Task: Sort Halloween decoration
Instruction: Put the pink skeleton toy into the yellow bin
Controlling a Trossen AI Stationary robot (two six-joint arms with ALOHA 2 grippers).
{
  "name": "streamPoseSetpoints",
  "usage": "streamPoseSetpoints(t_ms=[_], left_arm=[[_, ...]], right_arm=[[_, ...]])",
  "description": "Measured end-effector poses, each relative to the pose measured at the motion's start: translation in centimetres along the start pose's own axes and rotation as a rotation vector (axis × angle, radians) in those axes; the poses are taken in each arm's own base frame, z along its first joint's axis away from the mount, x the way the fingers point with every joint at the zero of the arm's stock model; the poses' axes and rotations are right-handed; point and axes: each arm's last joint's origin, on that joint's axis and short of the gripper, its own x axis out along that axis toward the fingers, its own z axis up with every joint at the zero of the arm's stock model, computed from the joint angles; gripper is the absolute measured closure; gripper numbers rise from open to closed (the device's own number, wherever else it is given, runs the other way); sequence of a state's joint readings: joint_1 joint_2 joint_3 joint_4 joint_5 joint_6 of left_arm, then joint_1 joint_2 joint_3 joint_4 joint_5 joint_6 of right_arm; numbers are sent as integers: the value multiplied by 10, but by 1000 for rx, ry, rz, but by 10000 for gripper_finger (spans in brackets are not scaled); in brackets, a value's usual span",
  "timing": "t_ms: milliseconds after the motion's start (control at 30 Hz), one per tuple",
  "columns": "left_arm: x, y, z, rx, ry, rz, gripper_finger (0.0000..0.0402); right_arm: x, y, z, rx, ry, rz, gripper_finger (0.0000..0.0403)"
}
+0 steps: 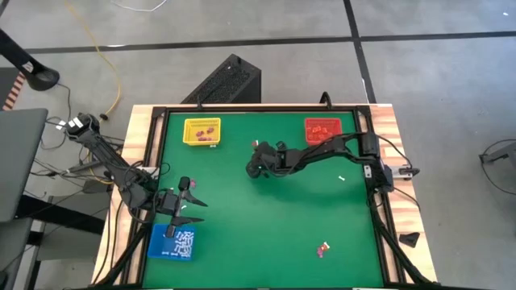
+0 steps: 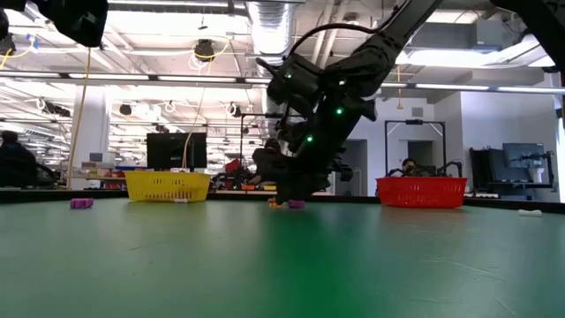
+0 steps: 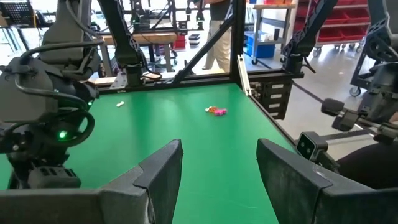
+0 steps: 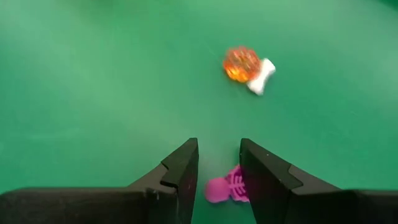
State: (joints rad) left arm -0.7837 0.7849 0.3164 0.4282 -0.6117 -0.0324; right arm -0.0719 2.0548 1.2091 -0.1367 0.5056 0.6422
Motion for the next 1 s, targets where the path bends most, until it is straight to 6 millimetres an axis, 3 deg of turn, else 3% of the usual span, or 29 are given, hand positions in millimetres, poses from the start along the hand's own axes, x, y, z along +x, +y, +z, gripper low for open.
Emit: streamPoseSetpoints(t_ms=[267, 400, 533, 867, 1000], left_arm=[[0, 0, -1, -9, 7, 1, 205], [0, 0, -1, -6, 10, 3, 205], [0, 0, -1, -6, 10, 3, 205], [0, 0, -2, -8, 16, 7, 205], [0, 0, -2, -6, 17, 11, 205]], right_arm=[[-23, 2, 7, -53, -52, -21, 253], [-40, 3, 16, 3, -87, 6, 253], [-47, 6, 12, 81, -113, -39, 253], [-41, 22, -10, 180, -185, -99, 253], [-27, 21, -21, 230, -176, -136, 253]])
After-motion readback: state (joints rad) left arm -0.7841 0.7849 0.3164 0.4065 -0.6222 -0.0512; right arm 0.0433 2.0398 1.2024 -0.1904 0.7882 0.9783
